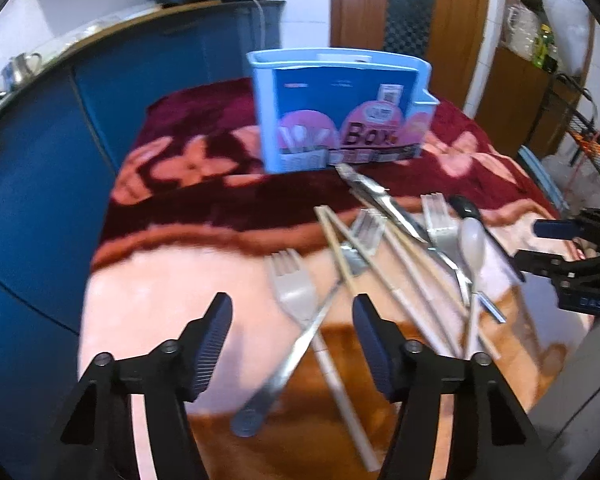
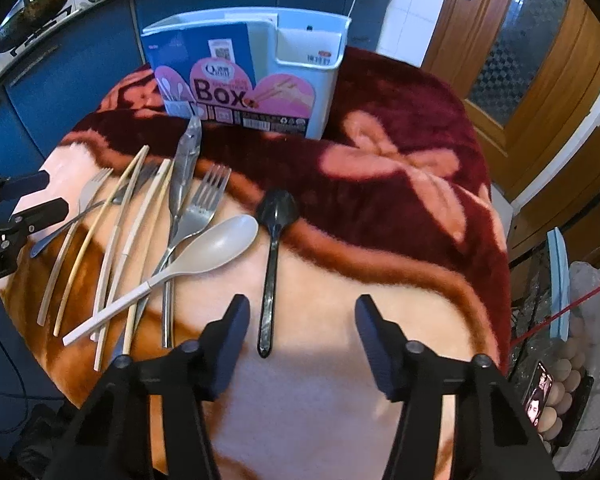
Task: Organize utensils
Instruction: 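Grasp a wooden chopstick with the left tool while the right grasps the black spoon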
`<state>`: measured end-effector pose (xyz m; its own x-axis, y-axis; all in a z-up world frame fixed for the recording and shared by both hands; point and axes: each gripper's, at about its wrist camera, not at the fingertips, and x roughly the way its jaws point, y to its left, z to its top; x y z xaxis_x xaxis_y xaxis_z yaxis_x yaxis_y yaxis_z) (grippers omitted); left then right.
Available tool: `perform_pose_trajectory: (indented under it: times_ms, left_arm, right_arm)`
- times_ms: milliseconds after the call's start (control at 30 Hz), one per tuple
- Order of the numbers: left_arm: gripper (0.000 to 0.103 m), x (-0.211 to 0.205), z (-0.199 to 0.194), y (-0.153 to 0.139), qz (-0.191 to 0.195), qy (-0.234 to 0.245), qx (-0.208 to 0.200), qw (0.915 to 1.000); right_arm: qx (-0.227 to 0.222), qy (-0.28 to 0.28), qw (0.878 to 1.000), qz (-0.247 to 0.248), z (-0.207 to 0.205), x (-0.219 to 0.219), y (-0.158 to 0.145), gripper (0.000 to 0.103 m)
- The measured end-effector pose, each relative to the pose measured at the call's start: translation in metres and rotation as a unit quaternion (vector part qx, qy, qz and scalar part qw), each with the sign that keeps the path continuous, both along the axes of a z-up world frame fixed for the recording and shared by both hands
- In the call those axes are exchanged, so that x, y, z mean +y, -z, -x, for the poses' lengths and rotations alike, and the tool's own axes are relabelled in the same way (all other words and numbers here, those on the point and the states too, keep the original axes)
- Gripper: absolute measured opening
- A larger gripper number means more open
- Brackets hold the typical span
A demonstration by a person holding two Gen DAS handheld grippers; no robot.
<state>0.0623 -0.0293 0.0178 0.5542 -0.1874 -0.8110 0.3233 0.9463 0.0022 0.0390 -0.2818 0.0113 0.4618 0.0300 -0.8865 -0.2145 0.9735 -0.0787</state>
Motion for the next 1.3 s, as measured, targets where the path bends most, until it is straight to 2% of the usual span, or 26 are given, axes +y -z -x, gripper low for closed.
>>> perform_pose_trajectory:
  times_ms: [133,200,300,500,700,1000,1167,1300]
  left_arm:
    - [0.048,-0.011,-0.005,0.002,0.026,0.027,0.043,0.9984]
    - [0.036,-0.014,-0.009,0.006,0.038,0.028,0.073,0.9962]
    - [0.027,-0.018,-0.015,0.009,0.048,0.026,0.102,0.9933]
    - [0.025,-0.029,-0.02,0.011,0.028,0.032,0.118,0.9921]
    - [0.025,-0.042,-0.024,0.025,-0.002,0.035,0.14,0.9895]
    - [0.025,-0.049,-0.038,0.032,-0.015,0.054,0.158,0.9858]
    - [0.025,-0.051,-0.044,0.032,-0.024,0.073,0.18,0.9806]
    - [0.023,-0.05,-0.051,0.032,-0.014,0.083,0.198,0.9765]
  right_arm:
    - [0.023,-0.007,1.0,0.003,-0.006,0.002,0.002,0.049]
    - [0.033,-0.013,0.999,0.005,-0.008,0.004,0.002,0.045]
    - [0.044,-0.026,0.999,0.015,-0.01,0.01,0.002,0.042]
    - [0.065,-0.037,0.997,0.016,-0.017,0.015,0.004,0.036]
    - [0.085,-0.036,0.996,0.018,-0.029,0.012,0.007,0.031]
    - [0.111,-0.05,0.992,0.022,-0.051,0.019,0.013,0.03]
    - [0.138,-0.053,0.989,0.016,-0.066,0.021,0.016,0.03]
    - [0.154,-0.046,0.987,0.005,-0.079,0.017,0.018,0.024]
